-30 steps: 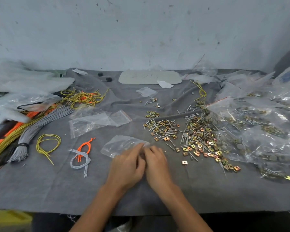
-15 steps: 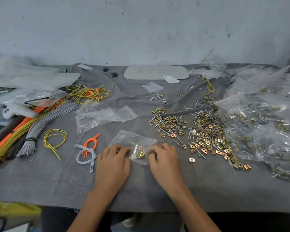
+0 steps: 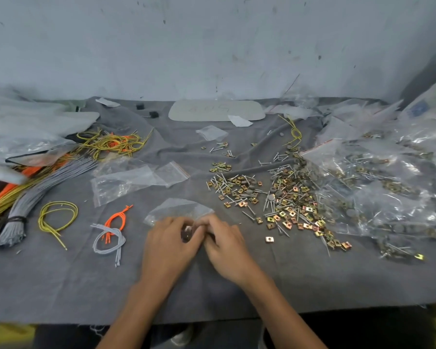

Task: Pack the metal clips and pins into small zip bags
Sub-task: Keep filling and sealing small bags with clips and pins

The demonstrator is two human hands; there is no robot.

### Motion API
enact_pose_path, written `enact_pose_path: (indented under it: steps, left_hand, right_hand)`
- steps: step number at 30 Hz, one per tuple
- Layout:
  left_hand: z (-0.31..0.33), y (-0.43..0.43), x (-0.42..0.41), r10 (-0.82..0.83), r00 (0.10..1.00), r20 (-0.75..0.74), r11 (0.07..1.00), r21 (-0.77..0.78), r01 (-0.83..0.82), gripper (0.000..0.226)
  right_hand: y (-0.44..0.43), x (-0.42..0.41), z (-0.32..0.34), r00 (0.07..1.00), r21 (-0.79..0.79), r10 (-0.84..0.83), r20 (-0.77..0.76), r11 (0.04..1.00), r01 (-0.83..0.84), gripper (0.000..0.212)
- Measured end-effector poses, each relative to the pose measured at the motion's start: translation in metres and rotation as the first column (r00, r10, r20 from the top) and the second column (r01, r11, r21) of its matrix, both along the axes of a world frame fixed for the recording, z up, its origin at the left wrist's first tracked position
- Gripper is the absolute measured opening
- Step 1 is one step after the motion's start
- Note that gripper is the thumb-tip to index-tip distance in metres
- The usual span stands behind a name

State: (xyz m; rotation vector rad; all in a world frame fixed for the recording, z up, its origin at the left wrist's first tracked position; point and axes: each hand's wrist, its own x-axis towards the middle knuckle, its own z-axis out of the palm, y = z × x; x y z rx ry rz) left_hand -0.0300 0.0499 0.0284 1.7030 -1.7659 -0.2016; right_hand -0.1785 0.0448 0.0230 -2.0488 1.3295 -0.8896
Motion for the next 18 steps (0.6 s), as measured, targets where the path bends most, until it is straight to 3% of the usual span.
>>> enact_pose_path:
  steps: [3,6,8,11,18]
  left_hand:
    - [-0.002,-0.003,-0.004,0.041,0.999,0.031,0.999,-0.034,-0.04,0.005]
    - [-0.001,-0.008,-0.008,0.078,0.996,-0.036,0.997,-0.011,-0.079,0.006]
    - [-0.001,-0.012,-0.011,0.073,0.992,-0.099,0.997,-0.008,-0.074,0.012]
    - [-0.001,-0.016,-0.016,0.048,0.983,-0.177,0.999,0.013,-0.047,0.016]
    - [-0.004,-0.016,-0.013,0.026,0.902,-0.43,0.998,0.064,0.001,0.008]
  right_hand:
    - [-0.003,-0.013,0.006,0.984,0.011,-0.09,0.151,0.996,0.089,0.031]
    - [-0.016,-0.045,0.009,0.898,-0.214,-0.424,-0.119,0.894,0.393,0.022]
    - [-0.025,-0.066,0.011,0.781,-0.225,-0.538,-0.319,0.843,0.489,0.025]
    - [-0.03,-0.076,0.012,0.707,-0.177,-0.508,-0.492,0.853,0.491,0.031]
    - [-0.034,-0.062,0.011,0.668,-0.2,-0.473,-0.575,0.872,0.446,0.027]
